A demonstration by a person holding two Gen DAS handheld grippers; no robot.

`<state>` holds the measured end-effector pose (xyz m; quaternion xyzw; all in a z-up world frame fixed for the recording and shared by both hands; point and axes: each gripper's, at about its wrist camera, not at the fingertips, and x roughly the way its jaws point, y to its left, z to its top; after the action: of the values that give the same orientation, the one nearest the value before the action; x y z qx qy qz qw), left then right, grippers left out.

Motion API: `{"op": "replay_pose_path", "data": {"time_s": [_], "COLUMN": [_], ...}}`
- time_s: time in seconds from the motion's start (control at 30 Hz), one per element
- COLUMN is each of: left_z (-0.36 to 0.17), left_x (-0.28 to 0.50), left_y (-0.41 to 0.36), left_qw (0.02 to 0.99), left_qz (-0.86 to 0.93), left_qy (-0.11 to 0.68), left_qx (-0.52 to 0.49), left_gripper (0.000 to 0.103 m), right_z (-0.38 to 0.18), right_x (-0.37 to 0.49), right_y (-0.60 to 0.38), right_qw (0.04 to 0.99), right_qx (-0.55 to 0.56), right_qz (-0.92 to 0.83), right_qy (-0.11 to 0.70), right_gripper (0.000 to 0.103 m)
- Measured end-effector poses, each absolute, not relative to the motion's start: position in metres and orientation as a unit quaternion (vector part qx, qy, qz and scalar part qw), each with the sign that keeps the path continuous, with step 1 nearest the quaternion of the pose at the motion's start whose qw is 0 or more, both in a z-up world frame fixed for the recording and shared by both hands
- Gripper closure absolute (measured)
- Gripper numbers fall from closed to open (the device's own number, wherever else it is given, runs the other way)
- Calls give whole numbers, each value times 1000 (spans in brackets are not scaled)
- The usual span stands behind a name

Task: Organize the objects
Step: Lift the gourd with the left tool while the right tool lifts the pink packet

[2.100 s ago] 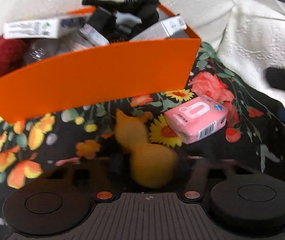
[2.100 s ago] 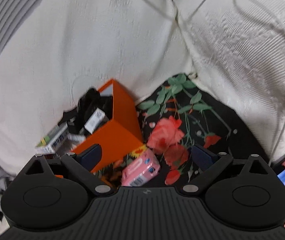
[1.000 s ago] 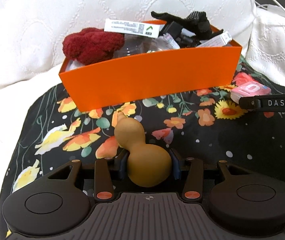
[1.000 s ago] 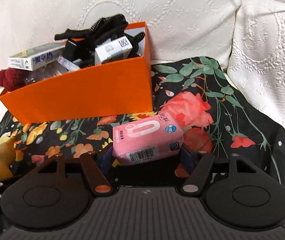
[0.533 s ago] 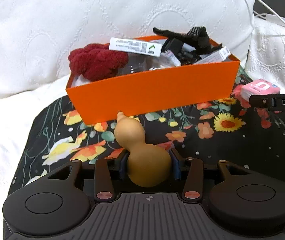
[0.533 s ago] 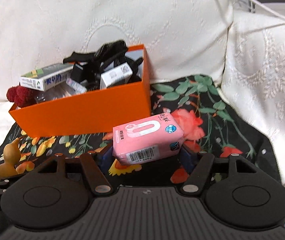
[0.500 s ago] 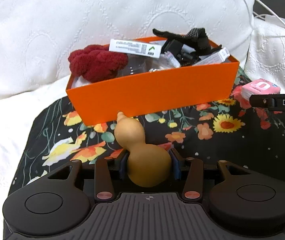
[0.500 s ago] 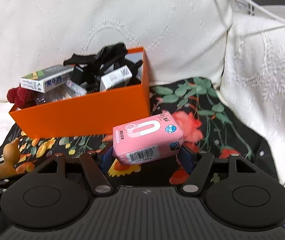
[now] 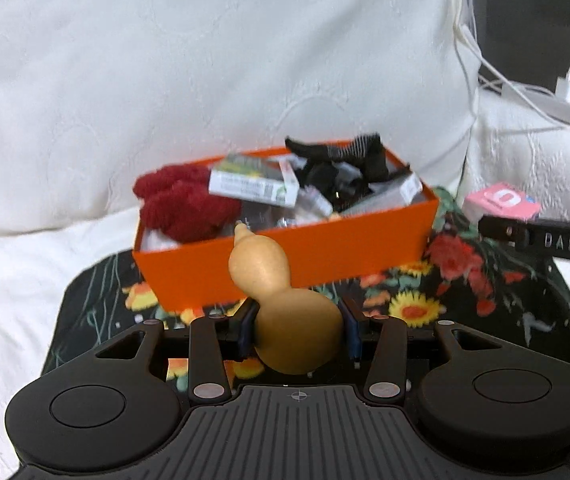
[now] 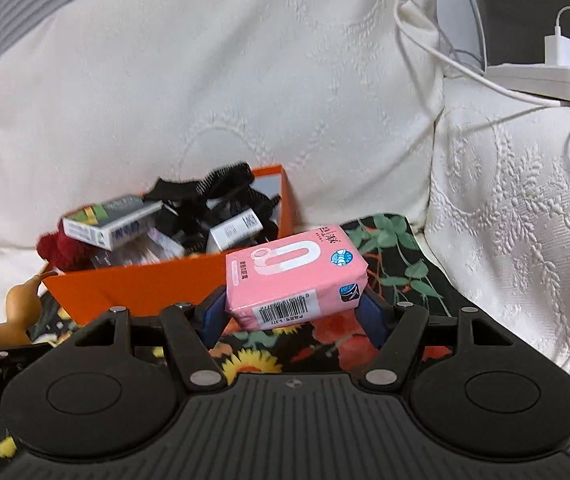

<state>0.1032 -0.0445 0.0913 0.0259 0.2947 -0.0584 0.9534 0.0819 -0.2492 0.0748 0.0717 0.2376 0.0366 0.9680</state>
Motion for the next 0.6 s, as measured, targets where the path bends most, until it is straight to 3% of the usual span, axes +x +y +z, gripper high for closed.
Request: {"op": "replay_pose_path", "data": {"time_s": [0.33, 0.6], "left_z": [150, 167], "left_x": [156, 241], "left_y": [-47, -53], "left_qw": [962, 964], "left_qz": [-70, -71], "left_qy": [262, 252], "left_qx": [29, 40], "left_gripper": [1, 1], "right_z": [97, 126], "right_x": [88, 152], "right_y": [-241, -214], "right_qw": [971, 972], "right_qx": [89, 85], "right_qz": [64, 109], "right_qy": [213, 192], "right_gripper": [31, 31]}}
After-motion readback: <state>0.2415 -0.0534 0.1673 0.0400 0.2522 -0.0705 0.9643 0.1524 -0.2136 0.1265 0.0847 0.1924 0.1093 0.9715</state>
